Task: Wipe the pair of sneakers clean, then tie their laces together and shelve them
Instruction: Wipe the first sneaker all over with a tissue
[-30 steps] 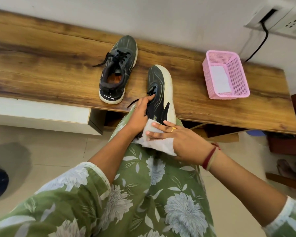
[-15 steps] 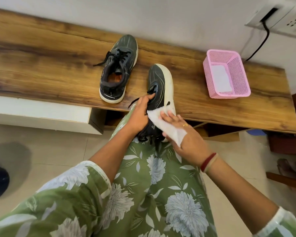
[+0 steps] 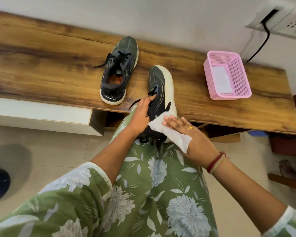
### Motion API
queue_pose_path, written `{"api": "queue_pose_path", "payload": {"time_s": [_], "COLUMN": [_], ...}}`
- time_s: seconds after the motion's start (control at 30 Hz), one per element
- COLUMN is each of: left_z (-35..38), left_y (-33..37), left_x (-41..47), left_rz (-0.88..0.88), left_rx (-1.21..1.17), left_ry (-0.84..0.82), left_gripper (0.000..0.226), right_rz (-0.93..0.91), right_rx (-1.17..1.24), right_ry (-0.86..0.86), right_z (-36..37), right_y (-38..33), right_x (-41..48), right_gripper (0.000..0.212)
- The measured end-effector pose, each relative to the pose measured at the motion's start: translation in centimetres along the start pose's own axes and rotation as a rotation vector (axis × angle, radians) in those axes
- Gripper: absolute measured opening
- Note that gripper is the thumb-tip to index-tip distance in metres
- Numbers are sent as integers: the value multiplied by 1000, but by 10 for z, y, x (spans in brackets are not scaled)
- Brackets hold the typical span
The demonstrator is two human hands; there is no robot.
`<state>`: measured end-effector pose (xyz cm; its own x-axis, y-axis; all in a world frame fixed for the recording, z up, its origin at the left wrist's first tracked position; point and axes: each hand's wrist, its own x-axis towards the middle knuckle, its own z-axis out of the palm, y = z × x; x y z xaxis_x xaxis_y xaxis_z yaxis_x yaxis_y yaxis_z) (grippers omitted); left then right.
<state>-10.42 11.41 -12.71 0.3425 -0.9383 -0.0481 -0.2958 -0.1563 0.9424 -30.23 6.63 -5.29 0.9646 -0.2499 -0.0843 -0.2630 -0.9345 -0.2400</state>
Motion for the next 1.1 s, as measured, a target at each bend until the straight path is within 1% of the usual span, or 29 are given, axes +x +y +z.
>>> {"api": "queue_pose_path", "payload": {"time_s": [0.03,0.1,0.17,0.2,0.23,0.33,0.37,0.43,0.5,0.53,0.57,0.63,0.67,0.7,0.73,0.77,0.8,0.87,0.9,0.97,1.0,1.03,1.1], "left_z": [0,-1,-1,-1,-1,-2,-4,-10,-16,-18,-20,-23,-25,-27,-29,-30,-32,-36,-39,-43,-44,-45,-43], "left_y": [0,-1,-1,0,1,2,2,-1,-2,-1,0,1,2,0,2,5,9,14,13,12,13,16,25], "left_x": [-1,-1,-1,-1,-1,-1,-1,1,0,-1,-2,-6,-8,-9,-10,-9,-9,-11,-15,-31,-40,-47,-59], "left_rz": [-7,-9,-5,-10,-15,-19,-17,-11,-4,-12,-19,-41,-47,-59,-64,-72,-109,-225,-254,-173,-132,-117,-119], "left_rx": [-9,-7,14,19,22,35,42,60,85,96,99,110,130,146,171,175,180,151,141,167,119,27,-91], "left_ry": [-7,-15,-13,-17,-22,-27,-28,-28,-22,-21,-12,7,12,15,5,-12,-22,42,97,160,174,169,144], "left_gripper": [60,59,56,56,56,58,58,59,59,58,58,61,63,67,71,74,76,70,71,77,70,59,43], "right_rz": [4,-87,-159,-149,-119,-67,-74,-121,-162,-166,-146,-33,64,185,287,326,304,188,169,200,190,162,89], "right_rx": [50,110,84,45,13,-6,-2,42,136,189,241,301,311,352,415,453,427,260,233,317,362,391,402], "right_ry": [4,-51,-126,-115,-76,14,10,-33,-67,-56,2,234,356,422,437,404,337,213,199,243,262,262,215], "right_z": [3,9,5,1,-3,-6,-3,4,5,3,-2,-8,-8,-7,-5,-2,3,17,20,15,13,13,16], "right_y": [-5,-9,-1,6,12,14,9,3,2,0,-2,-7,-11,-17,-25,-33,-40,-50,-52,-53,-52,-52,-49], "right_x": [3,-1,-9,-10,-7,7,11,11,5,3,1,4,8,13,20,28,34,41,43,41,38,32,17], "right_gripper": [58,65,78,80,77,59,56,55,55,52,47,38,36,37,41,45,47,52,52,47,45,44,46]}}
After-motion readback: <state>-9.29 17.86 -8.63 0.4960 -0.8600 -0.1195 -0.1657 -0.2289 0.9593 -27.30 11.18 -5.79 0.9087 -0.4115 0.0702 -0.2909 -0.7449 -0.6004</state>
